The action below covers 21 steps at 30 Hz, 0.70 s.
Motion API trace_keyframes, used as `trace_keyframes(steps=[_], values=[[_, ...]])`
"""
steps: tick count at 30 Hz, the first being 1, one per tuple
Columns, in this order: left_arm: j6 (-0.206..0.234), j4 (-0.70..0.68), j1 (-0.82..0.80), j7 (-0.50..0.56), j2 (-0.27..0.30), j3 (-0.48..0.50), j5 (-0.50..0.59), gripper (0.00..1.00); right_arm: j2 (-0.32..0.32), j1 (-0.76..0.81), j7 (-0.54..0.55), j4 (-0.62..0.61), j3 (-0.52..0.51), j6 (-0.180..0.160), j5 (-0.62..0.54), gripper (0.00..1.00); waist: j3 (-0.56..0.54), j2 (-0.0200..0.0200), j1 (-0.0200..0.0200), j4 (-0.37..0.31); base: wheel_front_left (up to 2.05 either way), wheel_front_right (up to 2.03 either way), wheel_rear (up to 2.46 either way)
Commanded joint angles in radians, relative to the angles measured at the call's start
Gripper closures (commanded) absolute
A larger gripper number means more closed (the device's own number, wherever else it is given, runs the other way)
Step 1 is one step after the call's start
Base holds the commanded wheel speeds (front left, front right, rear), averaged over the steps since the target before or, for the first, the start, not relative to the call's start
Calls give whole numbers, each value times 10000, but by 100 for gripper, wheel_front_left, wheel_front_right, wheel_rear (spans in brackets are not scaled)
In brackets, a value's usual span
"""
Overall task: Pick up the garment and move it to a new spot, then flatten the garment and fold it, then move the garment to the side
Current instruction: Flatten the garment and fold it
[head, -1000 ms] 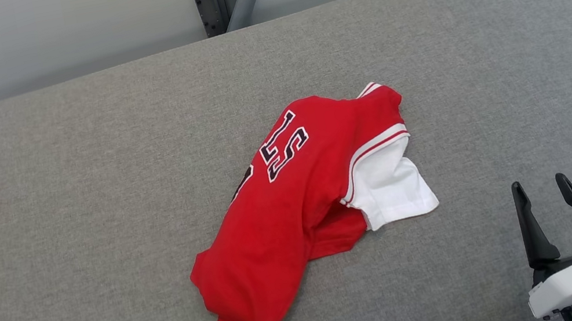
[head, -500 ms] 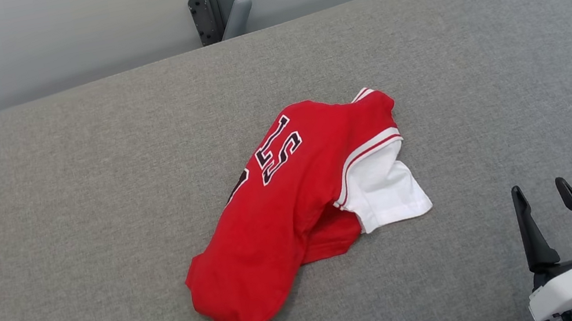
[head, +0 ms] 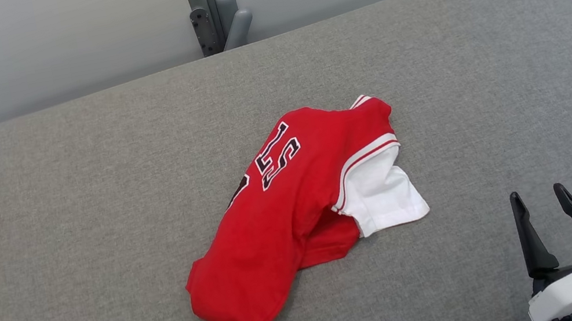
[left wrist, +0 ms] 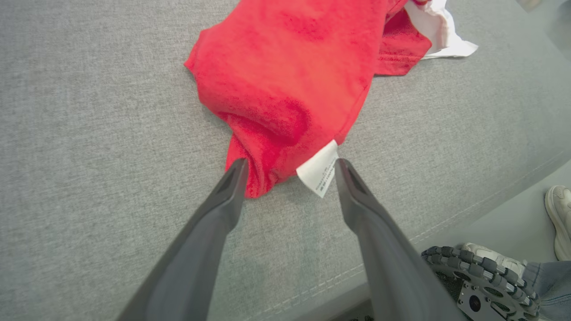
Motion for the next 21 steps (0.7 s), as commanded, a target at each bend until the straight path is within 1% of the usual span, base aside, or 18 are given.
trace_keyframes(steps=[1, 5, 8, 12, 14, 19, 21], values=[[71, -72, 169, 59, 155, 54, -11, 0, -26, 48, -31, 0, -8, -3, -65, 0, -22, 0, 0, -12, 0, 0, 0], [447, -449, 404, -12, 358, 350, -40, 0, -27, 94, -31, -42, -56, -3, -77, 0, -74, 0, 0, -29, 0, 0, 0], [672, -629, 454, -435, 392, 715, -15, 0, -26, 106, -31, -97, -101, -3, -72, 0, -97, 0, 0, -12, 0, 0, 0], [827, -645, 315, -1133, 371, 1024, 255, 0, -26, 134, -31, -208, -160, -3, -117, 0, -149, 0, 0, 16, 0, 0, 0], [872, -556, 251, -1431, 288, 1112, 288, 0, -27, 143, -31, -269, -203, -3, -141, 0, -193, 0, 0, 39, 0, 0, 0], [700, -95, 279, -2372, 41, 1194, 439, 0, -27, 312, -31, -382, -379, -3, -249, 0, -448, 0, 0, 117, 0, 0, 0], [621, 271, 284, -2763, 29, 1198, 553, 0, -26, 346, -31, -419, -467, -3, -306, 0, -536, 0, 0, 166, 0, 0, 0]])
